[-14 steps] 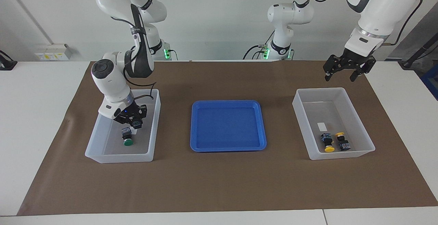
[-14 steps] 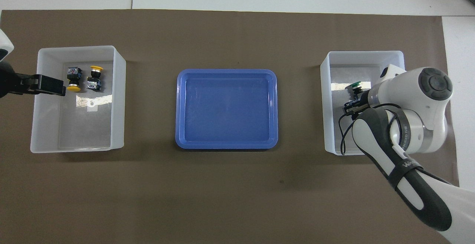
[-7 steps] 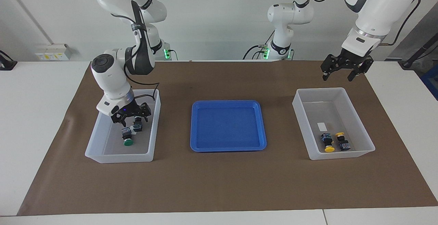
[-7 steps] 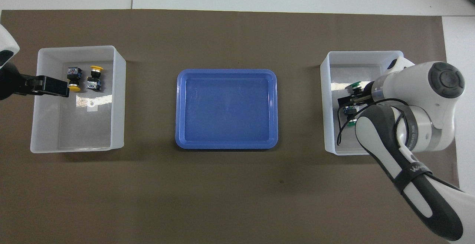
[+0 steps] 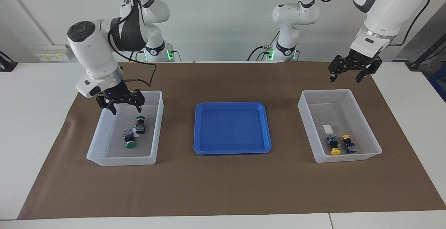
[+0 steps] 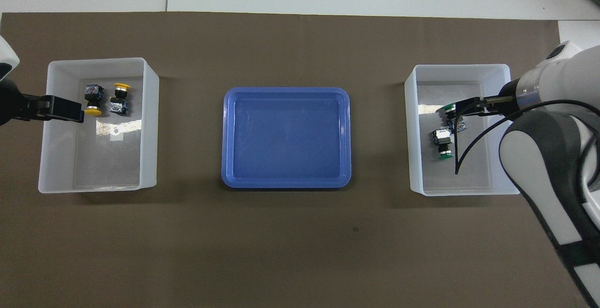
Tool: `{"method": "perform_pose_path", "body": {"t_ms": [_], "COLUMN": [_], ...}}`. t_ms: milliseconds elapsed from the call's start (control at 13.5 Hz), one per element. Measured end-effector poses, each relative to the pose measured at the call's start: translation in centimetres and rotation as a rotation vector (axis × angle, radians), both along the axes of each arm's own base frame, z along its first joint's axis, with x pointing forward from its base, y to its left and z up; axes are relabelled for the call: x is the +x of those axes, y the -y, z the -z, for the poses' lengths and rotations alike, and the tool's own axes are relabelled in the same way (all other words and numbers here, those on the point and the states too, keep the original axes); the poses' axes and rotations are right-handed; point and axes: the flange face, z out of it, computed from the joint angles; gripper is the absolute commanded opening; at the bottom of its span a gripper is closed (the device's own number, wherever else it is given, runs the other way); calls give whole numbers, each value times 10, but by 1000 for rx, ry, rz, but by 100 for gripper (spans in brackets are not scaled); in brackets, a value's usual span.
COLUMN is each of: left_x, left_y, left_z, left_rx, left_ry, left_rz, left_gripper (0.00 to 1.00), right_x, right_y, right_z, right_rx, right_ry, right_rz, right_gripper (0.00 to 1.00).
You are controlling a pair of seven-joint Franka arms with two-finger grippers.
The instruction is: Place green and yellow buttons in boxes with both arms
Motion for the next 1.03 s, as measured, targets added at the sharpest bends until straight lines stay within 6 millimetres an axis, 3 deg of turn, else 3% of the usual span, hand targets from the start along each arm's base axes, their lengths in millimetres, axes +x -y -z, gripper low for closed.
{"method": "perform_pose_path", "body": {"t_ms": [148,369,517,665,1034], "left_x": [0,0,0,0,0], "left_y": [0,0,0,0,0], "left_z": [0,0,0,0,0], "left_rx": [0,0,0,0,0], "left_ry": [0,0,0,0,-1], "left_rz": [0,0,0,0,0], "left_gripper": [100,100,100,100,100], "right_x": [-14,-29,-38,-40,-40], "right_y": [16,57,66,62,51], "right_z": [-32,-80,-105,-114,-112], "right_rx": [5,9,11,11,1], "right_ry": [-18,-62,-88,-94,-104], "right_rz": [43,111,127,120,97], "right_gripper": [100,100,100,100,100]}}
